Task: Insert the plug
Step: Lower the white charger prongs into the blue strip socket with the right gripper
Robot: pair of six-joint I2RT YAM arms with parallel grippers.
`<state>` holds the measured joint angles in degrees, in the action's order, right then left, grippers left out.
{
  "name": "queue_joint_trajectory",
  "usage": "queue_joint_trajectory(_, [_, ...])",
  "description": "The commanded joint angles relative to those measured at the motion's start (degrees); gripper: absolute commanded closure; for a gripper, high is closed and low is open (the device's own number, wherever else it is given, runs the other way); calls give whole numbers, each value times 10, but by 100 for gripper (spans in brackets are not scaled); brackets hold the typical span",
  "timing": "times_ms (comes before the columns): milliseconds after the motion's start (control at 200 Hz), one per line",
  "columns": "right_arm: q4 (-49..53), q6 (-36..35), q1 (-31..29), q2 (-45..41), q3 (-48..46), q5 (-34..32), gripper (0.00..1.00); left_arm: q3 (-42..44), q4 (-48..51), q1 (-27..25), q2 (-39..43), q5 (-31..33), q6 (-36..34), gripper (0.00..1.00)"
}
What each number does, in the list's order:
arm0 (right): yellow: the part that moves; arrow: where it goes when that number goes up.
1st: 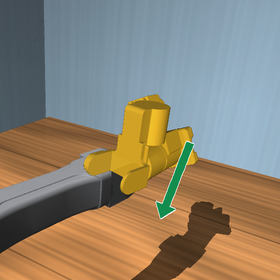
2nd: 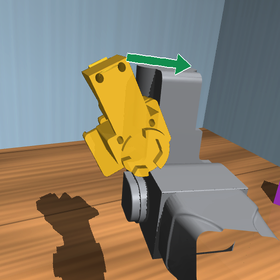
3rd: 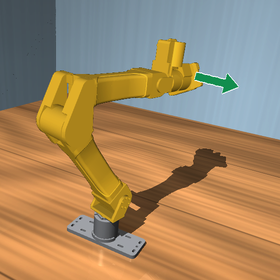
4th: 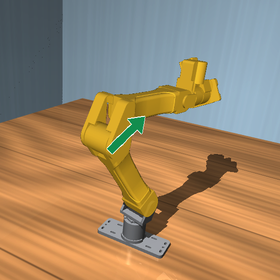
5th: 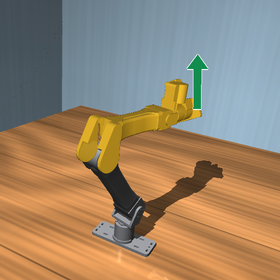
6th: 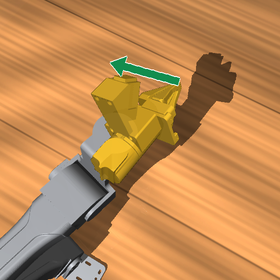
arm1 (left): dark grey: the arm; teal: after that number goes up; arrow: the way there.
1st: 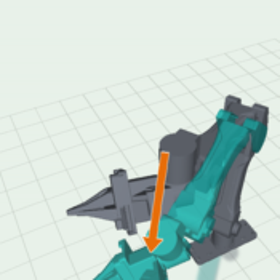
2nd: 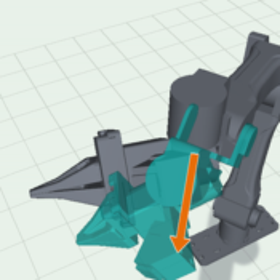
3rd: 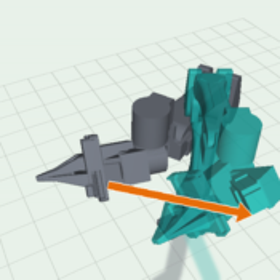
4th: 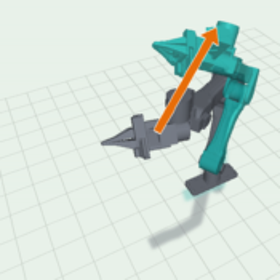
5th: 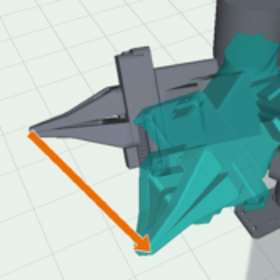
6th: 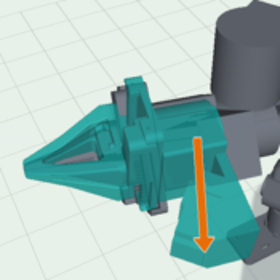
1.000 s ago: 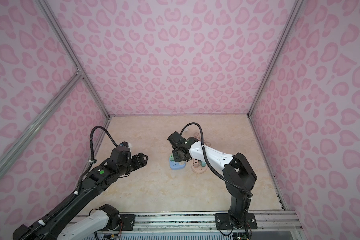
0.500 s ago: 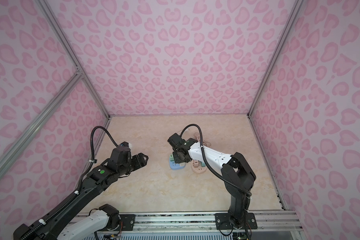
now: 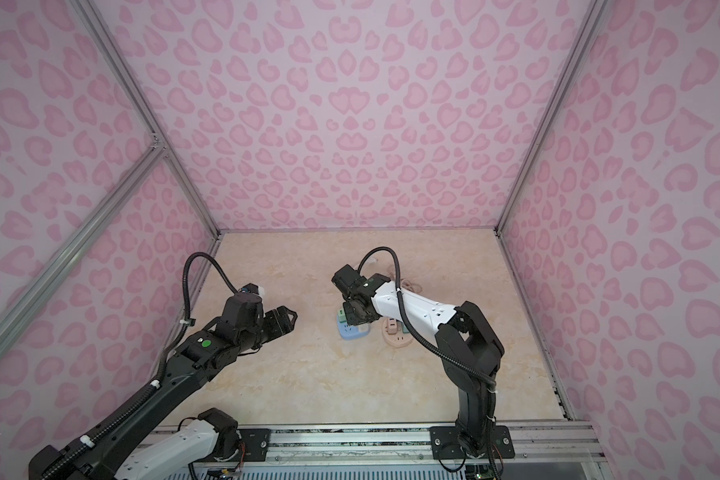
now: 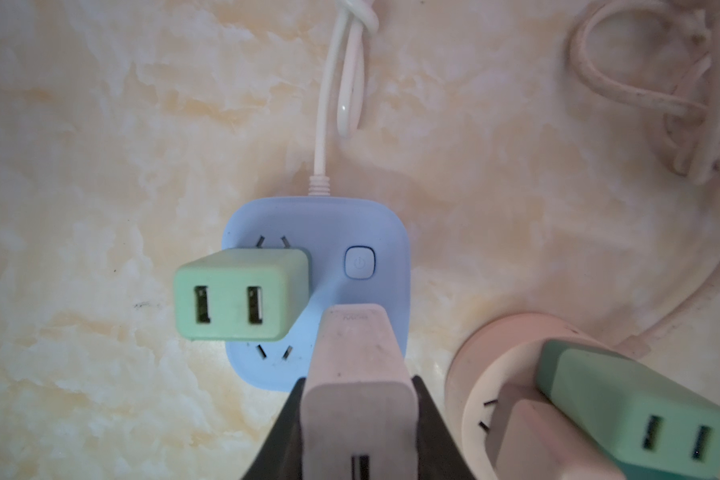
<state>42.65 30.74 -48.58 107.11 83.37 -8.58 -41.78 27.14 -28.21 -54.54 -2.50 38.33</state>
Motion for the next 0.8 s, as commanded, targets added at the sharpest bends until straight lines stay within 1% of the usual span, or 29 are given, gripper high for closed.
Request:
queue_joint_trajectory(0, [38,-8,0,10,-3,3,100,6,-22,0,0,8,-4,20])
queue_joint_trajectory(160, [38,-3,-1,14,-7,5,100,9,-29,0,-5,5,-4,20])
queue_joint_trajectory(605, [48,8,0,64,-1,36,100,15,-37,0,-9,3,-5,20])
queue_joint_trajectory(715, [45,20,0,66,-7,36,100,17,-37,0,-7,3,-5,20])
queue_joint_trajectory(795, [52,34,-1,63,-9,18,100,15,-33,0,-6,6,-5,20])
